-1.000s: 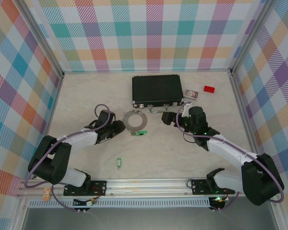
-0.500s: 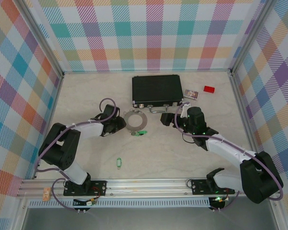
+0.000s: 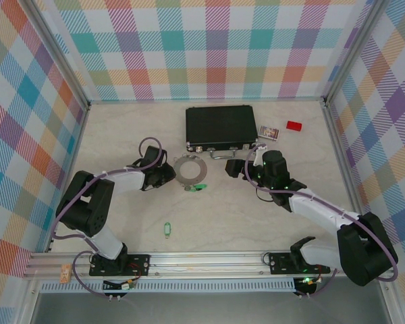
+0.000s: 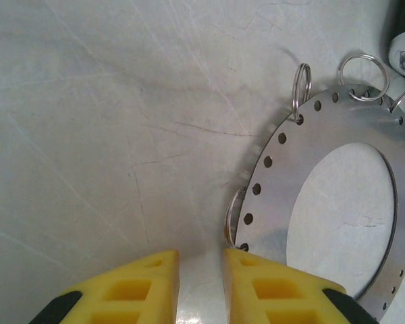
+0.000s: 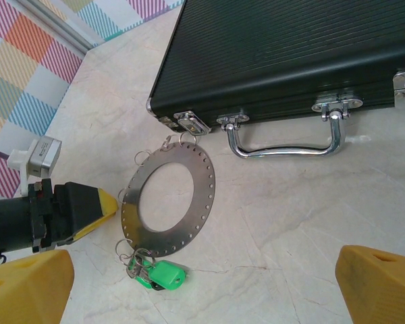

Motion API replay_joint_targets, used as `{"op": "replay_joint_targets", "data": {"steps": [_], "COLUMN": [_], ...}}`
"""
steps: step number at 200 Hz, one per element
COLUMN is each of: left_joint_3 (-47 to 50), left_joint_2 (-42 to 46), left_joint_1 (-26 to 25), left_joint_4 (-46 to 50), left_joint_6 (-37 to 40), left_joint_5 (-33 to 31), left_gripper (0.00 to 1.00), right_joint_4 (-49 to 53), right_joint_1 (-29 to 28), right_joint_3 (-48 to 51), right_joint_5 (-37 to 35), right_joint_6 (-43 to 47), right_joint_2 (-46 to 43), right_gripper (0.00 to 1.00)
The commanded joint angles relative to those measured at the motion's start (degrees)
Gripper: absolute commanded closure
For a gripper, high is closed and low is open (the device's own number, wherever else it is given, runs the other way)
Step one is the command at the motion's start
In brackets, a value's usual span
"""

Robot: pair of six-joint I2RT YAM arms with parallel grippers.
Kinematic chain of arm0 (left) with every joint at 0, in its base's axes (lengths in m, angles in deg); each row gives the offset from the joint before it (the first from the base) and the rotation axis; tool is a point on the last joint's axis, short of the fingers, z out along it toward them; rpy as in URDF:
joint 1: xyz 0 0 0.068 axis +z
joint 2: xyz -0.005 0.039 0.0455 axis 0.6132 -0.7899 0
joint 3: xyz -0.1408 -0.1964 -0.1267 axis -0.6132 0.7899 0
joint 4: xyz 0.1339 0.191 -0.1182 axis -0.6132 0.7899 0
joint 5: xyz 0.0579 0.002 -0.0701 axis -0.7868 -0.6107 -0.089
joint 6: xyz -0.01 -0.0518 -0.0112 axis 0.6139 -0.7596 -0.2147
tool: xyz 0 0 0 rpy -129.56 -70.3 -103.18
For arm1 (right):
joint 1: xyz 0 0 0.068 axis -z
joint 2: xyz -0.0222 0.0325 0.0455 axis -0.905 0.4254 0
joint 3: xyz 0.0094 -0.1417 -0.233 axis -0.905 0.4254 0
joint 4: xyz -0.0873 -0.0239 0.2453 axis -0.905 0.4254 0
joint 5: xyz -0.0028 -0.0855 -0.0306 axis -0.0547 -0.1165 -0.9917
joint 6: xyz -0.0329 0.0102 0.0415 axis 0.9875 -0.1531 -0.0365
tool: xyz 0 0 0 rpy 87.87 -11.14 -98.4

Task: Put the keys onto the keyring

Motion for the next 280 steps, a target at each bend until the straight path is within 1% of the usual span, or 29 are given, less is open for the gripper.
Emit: {"op": "replay_joint_targets", "data": {"steps": [1,35,57,68,143,155,169,184,195,202,280], "left_joint_3": [-0.39,-0.81,-1.35,-1.67,-1.24,-0.94,-0.97,-1.14,-1.27,-1.27,-1.30], "left_joint_2": [-1.29,-1.06,-1.36,-1.73,-3.26,-3.32,-3.35,-3.23,-3.09,-2.93,1.71], "left_joint_1": [0.71,0.76,0.85,0.93,1.72,1.79,1.81,1.81,1.82,1.77,1.73], "left_joint_4": [-4.48,-5.83,-5.79,-5.74,-6.31,-6.86,-7.06,-6.72,-6.46,-6.45,-3.39], "left_joint_6": [-0.01,-0.20,-0.26,-0.26,-0.49,-0.52,-0.44,-0.11,0.08,0.31,2.21], "left_joint_5": [2.17,3.65,3.59,3.65,3.57,3.82,3.92,4.01,4.10,4.17,3.74], "left_gripper": [0.76,0.76,0.77,0.80,0.81,0.84,0.85,0.94,0.96,1.00,1.00], "right_joint_4": [-0.09,-0.16,-0.18,-0.10,0.22,0.17,0.13,0.09,0.16,0.08,0.17], "right_joint_1": [-0.36,-0.40,-0.45,-0.45,-0.53,-0.53,-0.56,-0.54,-0.53,-0.53,-0.62], "right_joint_3": [-1.93,-1.97,-1.95,-2.07,-2.15,-2.12,-2.12,-2.14,-2.17,-2.13,-2.07], "right_joint_5": [0.19,0.27,0.37,0.37,0.46,0.46,0.46,0.46,0.46,0.44,0.59], "right_joint_6": [0.35,0.35,0.27,0.27,0.12,0.09,0.09,0.14,0.09,0.05,0.01], "right_joint_2": [0.53,0.67,0.83,0.97,1.02,1.02,1.01,1.01,1.02,1.09,0.41], "right_gripper": [0.01,0.01,0.01,0.01,0.01,0.01,0.01,0.01,0.01,0.01,0.01]}}
